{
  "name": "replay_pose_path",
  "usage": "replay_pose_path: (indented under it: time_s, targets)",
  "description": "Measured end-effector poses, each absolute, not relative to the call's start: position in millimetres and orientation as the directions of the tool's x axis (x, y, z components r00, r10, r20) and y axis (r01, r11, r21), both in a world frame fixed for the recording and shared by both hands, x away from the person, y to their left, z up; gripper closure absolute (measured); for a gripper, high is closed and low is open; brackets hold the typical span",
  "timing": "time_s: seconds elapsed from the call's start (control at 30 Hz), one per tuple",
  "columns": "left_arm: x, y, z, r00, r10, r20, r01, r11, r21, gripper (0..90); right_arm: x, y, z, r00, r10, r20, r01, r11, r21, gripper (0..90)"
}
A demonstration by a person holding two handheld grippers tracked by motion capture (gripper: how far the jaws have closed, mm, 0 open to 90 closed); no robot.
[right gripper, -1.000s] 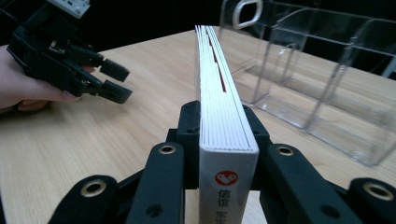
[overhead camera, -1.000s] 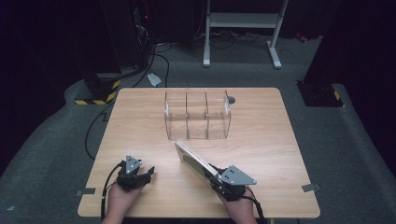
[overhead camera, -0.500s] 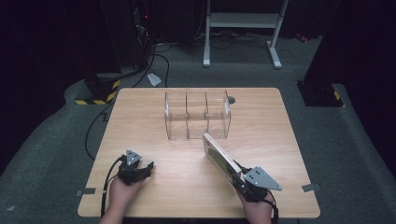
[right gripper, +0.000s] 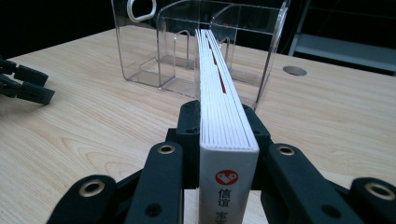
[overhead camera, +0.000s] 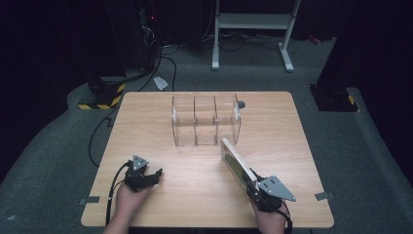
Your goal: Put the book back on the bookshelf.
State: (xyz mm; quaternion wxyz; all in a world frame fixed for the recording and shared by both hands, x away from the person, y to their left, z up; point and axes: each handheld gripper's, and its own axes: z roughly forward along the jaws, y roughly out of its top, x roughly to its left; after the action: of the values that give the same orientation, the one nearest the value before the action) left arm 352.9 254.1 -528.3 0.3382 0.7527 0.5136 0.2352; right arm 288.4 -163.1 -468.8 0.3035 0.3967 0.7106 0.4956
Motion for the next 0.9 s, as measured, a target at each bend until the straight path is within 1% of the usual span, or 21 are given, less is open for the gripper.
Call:
replay_pose_path:
  time_s: [0.2,0.33,0.6,0.63,0.67,0.77,0.9]
  targets:
    - [352.3,254.2,-528.2,0.368,0.930,0.010,0.612,-0.251,0.750,29.8,291.1,-162.7,-468.9,-0.476,0.880,0.015,0.333,0.164,0.929,74.2]
    - [352.1,254.3,-528.1,0.375,0.927,0.007,0.612,-0.253,0.749,29.9,294.1,-162.9,-469.3,-0.469,0.883,0.028,0.363,0.164,0.917,73.4]
    - [352.1,254.3,-528.1,0.375,0.927,0.007,0.612,-0.253,0.749,29.8,296.8,-158.3,-464.1,-0.451,0.892,0.003,0.381,0.190,0.905,68.8]
    - [352.0,254.3,-528.1,0.375,0.927,0.007,0.612,-0.253,0.749,29.8,299.2,-156.8,-464.1,-0.465,0.885,0.012,0.401,0.198,0.895,66.8]
    - [352.0,254.4,-528.1,0.376,0.927,0.007,0.612,-0.254,0.749,29.8,299.8,-156.5,-464.3,-0.471,0.882,0.019,0.407,0.199,0.891,66.8]
    - [352.1,254.7,-528.1,0.377,0.926,0.011,0.611,-0.257,0.749,29.9,300.2,-153.7,-463.6,-0.450,0.893,-0.006,0.415,0.215,0.884,69.4]
    - [352.0,254.4,-528.2,0.376,0.927,0.009,0.610,-0.255,0.750,29.9,301.2,-154.9,-462.8,-0.454,0.891,0.017,0.429,0.201,0.881,74.7]
